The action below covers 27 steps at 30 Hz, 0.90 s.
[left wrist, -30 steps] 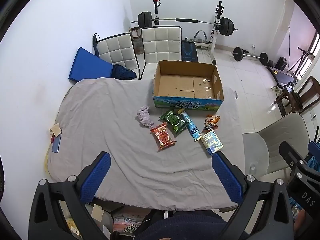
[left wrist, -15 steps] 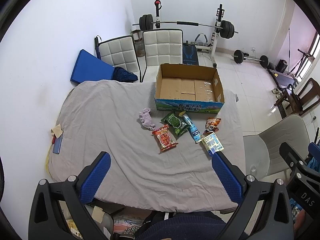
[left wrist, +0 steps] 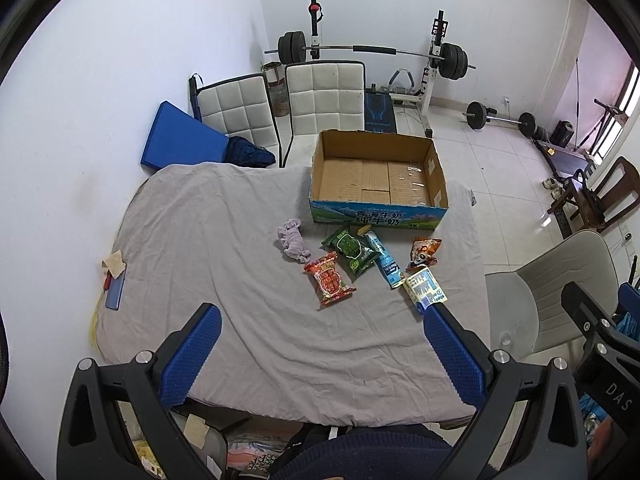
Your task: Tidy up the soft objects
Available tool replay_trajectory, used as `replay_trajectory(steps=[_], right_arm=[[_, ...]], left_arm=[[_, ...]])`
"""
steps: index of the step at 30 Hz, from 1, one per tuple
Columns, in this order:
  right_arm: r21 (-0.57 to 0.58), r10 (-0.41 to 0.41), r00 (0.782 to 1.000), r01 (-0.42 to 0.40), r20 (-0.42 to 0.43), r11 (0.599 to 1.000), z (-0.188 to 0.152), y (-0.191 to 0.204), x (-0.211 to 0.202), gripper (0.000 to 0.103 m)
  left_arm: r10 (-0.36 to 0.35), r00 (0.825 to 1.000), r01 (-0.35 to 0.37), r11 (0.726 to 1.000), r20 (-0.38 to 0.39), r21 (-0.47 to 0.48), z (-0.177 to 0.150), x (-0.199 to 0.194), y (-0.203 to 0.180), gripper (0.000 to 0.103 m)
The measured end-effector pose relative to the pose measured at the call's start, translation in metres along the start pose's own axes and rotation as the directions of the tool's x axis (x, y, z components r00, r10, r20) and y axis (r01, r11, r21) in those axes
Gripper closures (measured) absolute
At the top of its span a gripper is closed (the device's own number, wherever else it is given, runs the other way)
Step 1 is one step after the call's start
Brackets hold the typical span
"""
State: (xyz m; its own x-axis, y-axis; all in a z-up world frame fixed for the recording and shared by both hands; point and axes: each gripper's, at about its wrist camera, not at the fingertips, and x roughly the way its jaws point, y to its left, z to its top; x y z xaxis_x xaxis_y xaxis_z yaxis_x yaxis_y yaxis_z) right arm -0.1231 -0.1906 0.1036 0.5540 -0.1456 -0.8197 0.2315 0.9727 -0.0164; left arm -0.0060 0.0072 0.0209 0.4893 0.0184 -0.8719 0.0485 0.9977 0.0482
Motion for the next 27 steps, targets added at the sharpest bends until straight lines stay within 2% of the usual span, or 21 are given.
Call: replay_trajectory(steps=[27], right_arm=[[-0.013, 0.007, 1.0, -0.007, 0.014, 1.0, 0.0032, 0.0025, -0.0074, 0.0]], left_arm=[[0.001, 1.0, -0.001, 1.0, 0.014, -0.01, 0.0026, -0.0041, 0.0018, 0.0]])
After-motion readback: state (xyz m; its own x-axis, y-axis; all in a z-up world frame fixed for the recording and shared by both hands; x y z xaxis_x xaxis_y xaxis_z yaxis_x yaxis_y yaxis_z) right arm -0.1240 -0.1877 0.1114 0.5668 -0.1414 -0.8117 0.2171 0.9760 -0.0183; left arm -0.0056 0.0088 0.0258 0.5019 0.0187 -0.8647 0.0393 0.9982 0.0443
